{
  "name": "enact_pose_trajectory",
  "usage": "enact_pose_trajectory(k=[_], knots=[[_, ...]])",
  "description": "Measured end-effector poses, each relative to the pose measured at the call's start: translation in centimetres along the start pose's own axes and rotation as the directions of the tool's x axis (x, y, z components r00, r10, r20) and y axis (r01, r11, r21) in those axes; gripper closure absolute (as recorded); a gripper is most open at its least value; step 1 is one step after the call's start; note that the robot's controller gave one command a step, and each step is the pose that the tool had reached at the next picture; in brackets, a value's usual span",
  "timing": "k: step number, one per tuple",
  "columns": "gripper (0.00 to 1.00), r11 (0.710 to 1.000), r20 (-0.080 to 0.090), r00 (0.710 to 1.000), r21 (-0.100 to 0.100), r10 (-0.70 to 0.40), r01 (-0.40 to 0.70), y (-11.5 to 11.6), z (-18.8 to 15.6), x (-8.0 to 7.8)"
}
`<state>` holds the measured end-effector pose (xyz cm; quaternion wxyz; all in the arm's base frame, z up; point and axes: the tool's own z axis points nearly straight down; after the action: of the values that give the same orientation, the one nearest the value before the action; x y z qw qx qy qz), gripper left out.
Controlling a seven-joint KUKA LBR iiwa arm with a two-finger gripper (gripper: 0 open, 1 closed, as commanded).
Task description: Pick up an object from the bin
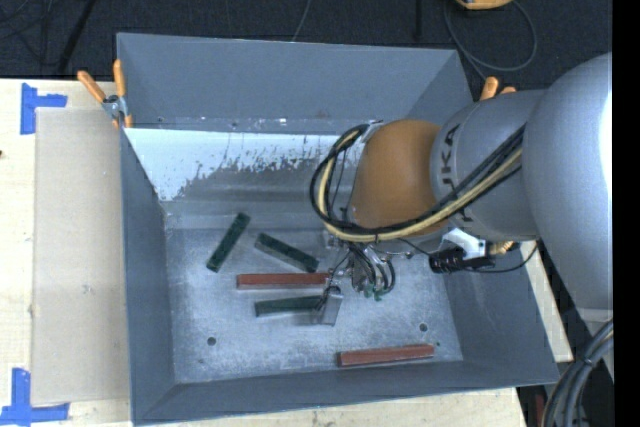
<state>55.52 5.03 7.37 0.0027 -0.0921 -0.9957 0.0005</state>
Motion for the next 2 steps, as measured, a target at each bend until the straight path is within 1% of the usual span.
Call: enact_pose_trajectory(k=[1,2], knots=[[0.0,0.993,0.004,0.993,-0.002,0.122,-0.122,0.29,0.35,-2.25],[1.0,0.992,0.005,0.992,-0.004,0.123,-0.123,0.42,0.01,-2.36]])
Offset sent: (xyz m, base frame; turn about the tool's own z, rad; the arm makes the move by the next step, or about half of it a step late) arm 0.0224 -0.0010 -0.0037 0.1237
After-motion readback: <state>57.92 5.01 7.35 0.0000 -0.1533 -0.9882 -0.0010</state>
